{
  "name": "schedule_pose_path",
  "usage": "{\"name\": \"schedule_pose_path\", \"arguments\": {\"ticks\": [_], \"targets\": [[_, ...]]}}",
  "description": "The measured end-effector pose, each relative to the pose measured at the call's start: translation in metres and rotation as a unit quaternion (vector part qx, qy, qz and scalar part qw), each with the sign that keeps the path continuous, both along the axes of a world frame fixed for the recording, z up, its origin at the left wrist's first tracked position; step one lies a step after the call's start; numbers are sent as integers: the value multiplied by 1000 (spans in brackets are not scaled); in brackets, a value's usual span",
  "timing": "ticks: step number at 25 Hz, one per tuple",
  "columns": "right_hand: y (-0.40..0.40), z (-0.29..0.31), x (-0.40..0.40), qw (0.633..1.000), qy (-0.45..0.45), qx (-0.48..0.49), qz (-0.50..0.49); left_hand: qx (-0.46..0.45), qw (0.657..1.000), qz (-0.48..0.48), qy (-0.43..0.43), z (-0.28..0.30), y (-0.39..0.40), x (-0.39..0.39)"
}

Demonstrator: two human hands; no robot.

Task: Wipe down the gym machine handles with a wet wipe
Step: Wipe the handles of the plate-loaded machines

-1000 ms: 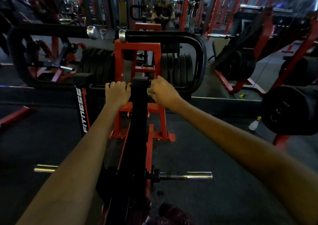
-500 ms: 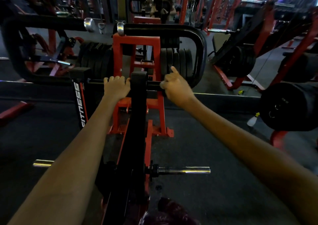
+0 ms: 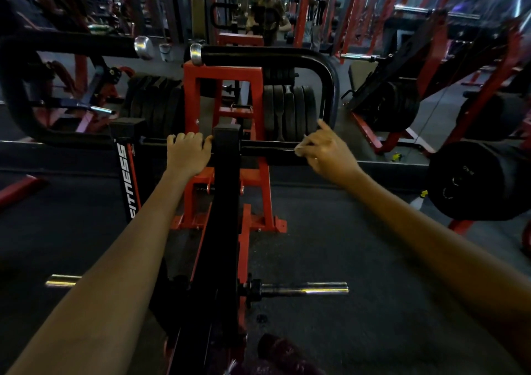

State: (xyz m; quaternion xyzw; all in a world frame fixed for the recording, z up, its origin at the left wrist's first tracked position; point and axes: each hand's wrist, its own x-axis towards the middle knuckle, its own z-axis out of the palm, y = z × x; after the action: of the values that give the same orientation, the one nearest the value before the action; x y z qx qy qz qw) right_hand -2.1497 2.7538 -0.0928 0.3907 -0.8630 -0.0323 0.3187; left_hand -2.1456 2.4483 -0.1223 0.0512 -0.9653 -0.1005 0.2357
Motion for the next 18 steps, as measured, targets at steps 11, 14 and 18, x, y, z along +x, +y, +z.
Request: {"name": "schedule_pose_path", "arguments": {"ticks": [11,14,18], "targets": [[-53,-21,7,965,-35,-254,-63,319,945,54,50,36,28,-3],[-39,-24,5,976,10,-217,-11,204,953,-56,219,50,68,7],[10,-14,7,975,63,-210,-25,-9,990,-123,75,28,78,-4]]}}
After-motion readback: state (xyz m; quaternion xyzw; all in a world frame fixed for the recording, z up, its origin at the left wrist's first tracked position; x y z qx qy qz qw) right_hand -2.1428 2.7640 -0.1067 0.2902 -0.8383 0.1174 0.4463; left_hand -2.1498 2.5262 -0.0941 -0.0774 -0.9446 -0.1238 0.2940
